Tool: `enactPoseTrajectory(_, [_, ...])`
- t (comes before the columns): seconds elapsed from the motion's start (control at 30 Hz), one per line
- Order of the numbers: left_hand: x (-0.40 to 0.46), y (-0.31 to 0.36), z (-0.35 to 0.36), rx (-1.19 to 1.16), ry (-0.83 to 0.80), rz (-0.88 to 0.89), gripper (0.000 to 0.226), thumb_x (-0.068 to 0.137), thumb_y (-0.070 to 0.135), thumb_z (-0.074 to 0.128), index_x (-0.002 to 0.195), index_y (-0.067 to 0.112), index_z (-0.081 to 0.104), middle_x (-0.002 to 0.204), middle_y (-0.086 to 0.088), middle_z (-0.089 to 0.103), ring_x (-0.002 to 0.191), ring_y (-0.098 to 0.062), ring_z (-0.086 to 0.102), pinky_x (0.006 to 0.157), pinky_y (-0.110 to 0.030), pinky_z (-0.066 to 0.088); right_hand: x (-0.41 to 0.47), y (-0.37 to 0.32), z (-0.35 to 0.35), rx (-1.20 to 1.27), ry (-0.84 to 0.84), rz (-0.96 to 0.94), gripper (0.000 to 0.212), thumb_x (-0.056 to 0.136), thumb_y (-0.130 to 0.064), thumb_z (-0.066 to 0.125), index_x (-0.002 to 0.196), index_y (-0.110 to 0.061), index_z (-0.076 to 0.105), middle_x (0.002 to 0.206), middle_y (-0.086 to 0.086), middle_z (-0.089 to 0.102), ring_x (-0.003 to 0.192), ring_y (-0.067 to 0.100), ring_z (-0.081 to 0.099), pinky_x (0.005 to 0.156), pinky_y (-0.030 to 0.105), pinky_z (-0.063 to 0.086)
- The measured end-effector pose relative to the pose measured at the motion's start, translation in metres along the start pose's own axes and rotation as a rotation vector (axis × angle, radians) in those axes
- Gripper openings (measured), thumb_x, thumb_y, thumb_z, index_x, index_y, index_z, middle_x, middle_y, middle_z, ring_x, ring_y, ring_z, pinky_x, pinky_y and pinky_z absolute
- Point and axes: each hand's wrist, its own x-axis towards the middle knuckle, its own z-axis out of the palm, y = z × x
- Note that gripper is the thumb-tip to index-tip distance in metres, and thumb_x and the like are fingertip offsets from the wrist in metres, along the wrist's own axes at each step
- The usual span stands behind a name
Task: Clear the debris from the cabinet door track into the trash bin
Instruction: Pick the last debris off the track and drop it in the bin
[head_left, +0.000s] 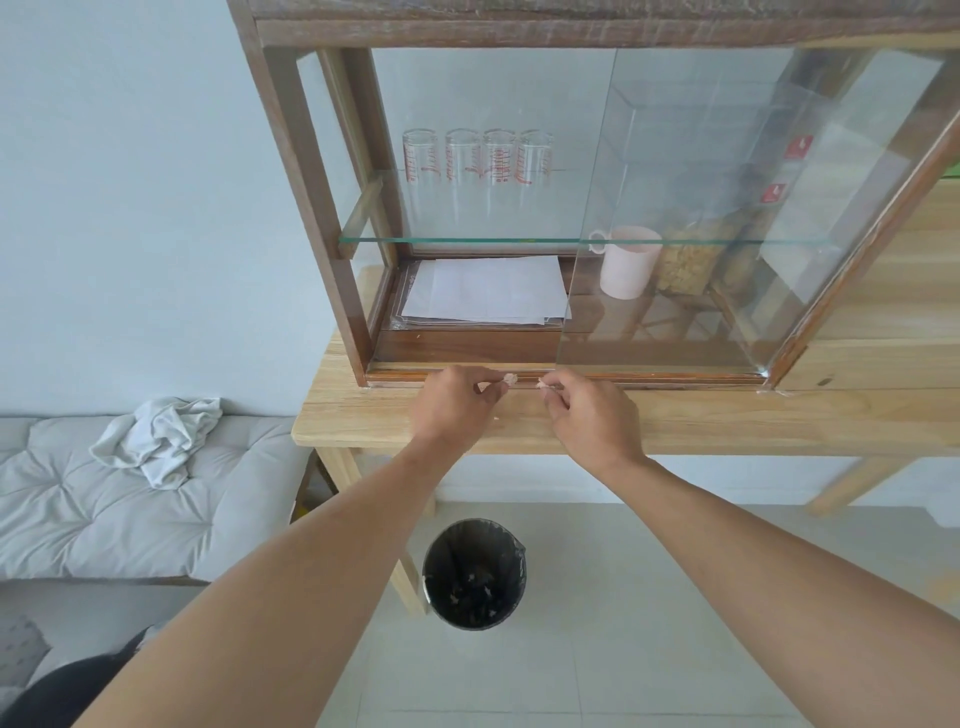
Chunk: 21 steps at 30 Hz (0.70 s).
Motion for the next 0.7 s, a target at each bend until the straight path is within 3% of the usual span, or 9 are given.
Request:
enactPoseTrajectory(0.2, [-0.037, -0.011, -0.012, 0.022, -0.014, -0.027, 0.019, 0.092, 0.049, 0.071, 0.103, 0.037, 0.081, 0.065, 0.016, 0.062, 0.065, -0.008, 0.060, 0.062, -0.030, 0.050, -0.039, -0.004, 0.003, 0.066, -0.041, 0.029, 0.022, 0.108, -0.036, 0.058, 0.120, -0.029, 0.075, 0.078, -0.002, 0.078, 0.082, 0.034, 0.071, 0.078, 0.039, 0.056])
enactPoseTrajectory(0.37, [-0.071, -0.030, -0.017, 0.067, -0.042, -0.043, 0.022, 0.094, 0.051, 0.067, 0.106, 0.038, 0.081, 0.075, 0.015, 0.069, 0.072, -0.008, 0.063, 0.059, -0.029, 0.052, -0.069, -0.002, 0.014, 0.104, -0.041, 0.088, 0.021, 0.106, -0.036, 0.060, 0.118, -0.031, 0.076, 0.064, -0.014, 0.061, 0.074, 0.028, 0.066, 0.069, 0.035, 0.050])
enactPoseTrajectory(0.53, [-0.099, -0.054, -0.008, 0.069, -0.081, -0.080, 0.031, 0.094, 0.059, 0.064, 0.108, 0.036, 0.080, 0.084, 0.012, 0.074, 0.079, -0.014, 0.065, 0.068, -0.034, 0.058, -0.098, 0.011, 0.035, 0.155, -0.068, 0.185, 0.020, 0.105, -0.041, 0.061, 0.115, -0.031, 0.076, 0.065, -0.015, 0.062, 0.066, 0.017, 0.062, 0.059, 0.028, 0.039])
enactPoseTrajectory(0.63, [-0.112, -0.069, 0.001, 0.068, -0.094, -0.116, 0.035, 0.093, 0.063, 0.063, 0.108, 0.037, 0.080, 0.073, 0.018, 0.065, 0.067, -0.012, 0.062, 0.057, -0.030, 0.051, -0.109, 0.020, 0.055, 0.170, -0.111, 0.227, 0.019, 0.104, -0.041, 0.062, 0.112, -0.032, 0.077, 0.067, -0.017, 0.061, 0.069, 0.016, 0.063, 0.060, 0.028, 0.039])
enactPoseTrajectory(0.7, [-0.118, -0.080, 0.009, 0.079, -0.110, -0.144, 0.035, 0.092, 0.064, 0.063, 0.108, 0.038, 0.080, 0.071, 0.019, 0.061, 0.067, -0.013, 0.062, 0.055, -0.028, 0.048, -0.115, 0.026, 0.070, 0.195, -0.140, 0.261, 0.018, 0.103, -0.040, 0.063, 0.110, -0.032, 0.077, 0.068, -0.018, 0.061, 0.066, 0.006, 0.061, 0.058, 0.023, 0.037])
